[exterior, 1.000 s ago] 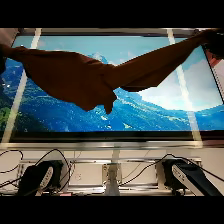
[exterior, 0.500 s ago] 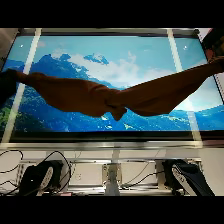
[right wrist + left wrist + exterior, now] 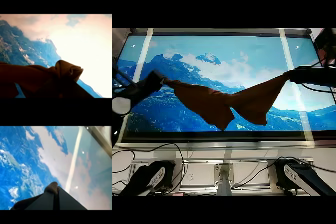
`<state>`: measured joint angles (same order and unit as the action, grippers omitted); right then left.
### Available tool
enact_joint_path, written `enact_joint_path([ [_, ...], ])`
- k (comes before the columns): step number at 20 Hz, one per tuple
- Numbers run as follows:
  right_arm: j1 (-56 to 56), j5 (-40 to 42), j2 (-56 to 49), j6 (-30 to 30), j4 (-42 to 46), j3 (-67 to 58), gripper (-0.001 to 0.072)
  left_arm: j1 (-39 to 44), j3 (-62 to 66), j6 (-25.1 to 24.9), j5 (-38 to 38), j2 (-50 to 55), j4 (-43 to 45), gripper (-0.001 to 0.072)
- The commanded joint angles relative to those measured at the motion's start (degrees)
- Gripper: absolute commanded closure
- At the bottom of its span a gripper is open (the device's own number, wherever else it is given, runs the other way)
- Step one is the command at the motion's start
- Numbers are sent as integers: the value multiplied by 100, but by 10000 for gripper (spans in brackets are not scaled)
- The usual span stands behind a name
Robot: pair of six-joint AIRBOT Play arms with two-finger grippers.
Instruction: Fold the clothes and pants, and hang the long-sleeved shirts on hangers.
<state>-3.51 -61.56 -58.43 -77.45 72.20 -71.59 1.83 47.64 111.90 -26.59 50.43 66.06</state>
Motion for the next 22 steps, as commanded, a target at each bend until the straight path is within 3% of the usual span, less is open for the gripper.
enact_joint_path([
  [1, 0, 1740, -927, -2, -409, 367, 693, 197, -17, -2, 1928, 1095, -634, 688],
  [6, 0, 3427, -2020, -9, -1067, 367, 692, 516, -17, 0, 2756, 2011, -634, 687],
  [7, 0, 3641, -2166, -24, -1147, 365, 569, 575, -17, 0, 2924, 2129, -634, 675],
  [8, 0, 3746, -2253, -57, -1198, 365, 242, 625, -17, 0, 3058, 2223, -634, 639],
  [9, 0, 3783, -2293, -149, -1200, 363, 45, 643, -17, -2, 3117, 2277, -634, 544],
  [10, -4, 3716, -2284, -151, -1178, 361, 47, 640, -17, -2, 3126, 2293, -629, 403],
  [11, -37, 3626, -2251, -151, -1095, 343, 47, 629, -17, -4, 3156, 2282, -612, 118],
  [12, -55, 3545, -2201, -151, -1023, 337, 47, 599, -15, -9, 3224, 2267, -608, 0],
  [15, -232, 3121, -1967, -151, -883, 337, 48, 396, -11, -146, 3108, 2085, -479, -1],
  [17, -435, 2594, -1777, -146, -667, 337, 82, 173, -11, -380, 2721, 1867, 291, 1],
  [19, -686, 1867, -1609, -142, -245, 337, 237, -120, -11, -415, 1786, 1672, 1058, 1],
  [21, -944, 931, -1543, -122, 39, 339, 238, -431, -11, -433, 516, 1578, 1449, 2],
  [22, -1062, 304, -1545, 31, 48, 361, 272, -566, -11, -442, -70, 1580, 1644, 4],
])
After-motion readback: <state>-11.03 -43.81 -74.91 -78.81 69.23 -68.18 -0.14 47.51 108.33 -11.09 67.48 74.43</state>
